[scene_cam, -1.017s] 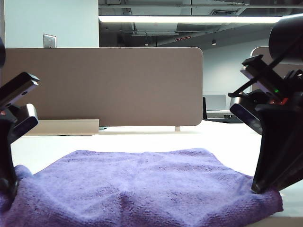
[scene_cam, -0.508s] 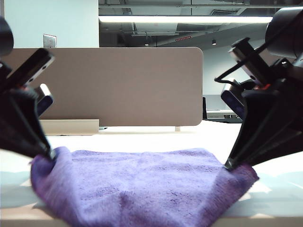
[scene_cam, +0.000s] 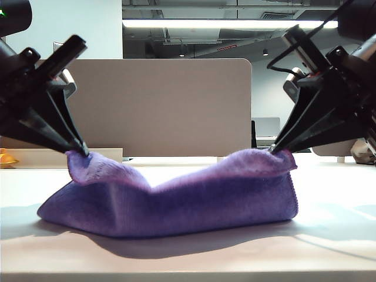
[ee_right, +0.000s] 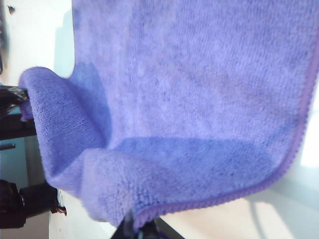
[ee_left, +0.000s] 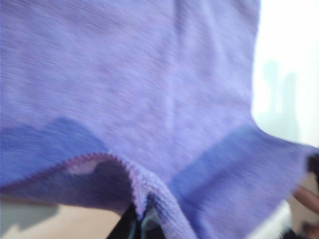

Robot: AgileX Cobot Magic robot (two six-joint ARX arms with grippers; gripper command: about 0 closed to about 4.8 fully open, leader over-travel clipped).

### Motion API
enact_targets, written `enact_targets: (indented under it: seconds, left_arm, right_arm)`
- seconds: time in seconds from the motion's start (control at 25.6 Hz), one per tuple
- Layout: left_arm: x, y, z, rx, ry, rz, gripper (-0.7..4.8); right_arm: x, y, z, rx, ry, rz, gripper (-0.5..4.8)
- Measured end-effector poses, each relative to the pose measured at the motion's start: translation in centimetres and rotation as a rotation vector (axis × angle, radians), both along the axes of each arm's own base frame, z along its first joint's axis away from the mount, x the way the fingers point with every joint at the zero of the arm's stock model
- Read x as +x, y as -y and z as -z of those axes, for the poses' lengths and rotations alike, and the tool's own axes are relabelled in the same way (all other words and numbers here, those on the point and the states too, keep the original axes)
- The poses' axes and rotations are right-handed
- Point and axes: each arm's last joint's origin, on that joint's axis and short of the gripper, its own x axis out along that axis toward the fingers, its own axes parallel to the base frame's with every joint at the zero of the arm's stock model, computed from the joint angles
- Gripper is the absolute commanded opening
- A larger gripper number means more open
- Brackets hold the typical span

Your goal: Fold the bottom of the cloth upward, then fold it vertically to form a square shape.

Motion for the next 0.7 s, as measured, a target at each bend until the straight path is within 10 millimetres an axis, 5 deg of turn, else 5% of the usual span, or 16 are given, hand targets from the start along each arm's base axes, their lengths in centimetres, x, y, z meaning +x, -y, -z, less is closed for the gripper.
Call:
enact_targets:
  seconds: [0.39,0.7]
  left_arm:
    - [1.9,-0.6,-1.1,-0.016,0.136,-0.231,-0.03]
    - [3.1,-4.0,-1.1,-0.014,0.145,-0.402,-0.06]
  right_arm:
    - [2.0,-0.2,-1.2,0.125,0.088,0.099,-0.02]
    - [5.4,-1.2,-1.5,0.140,0.075,0.122,-0.02]
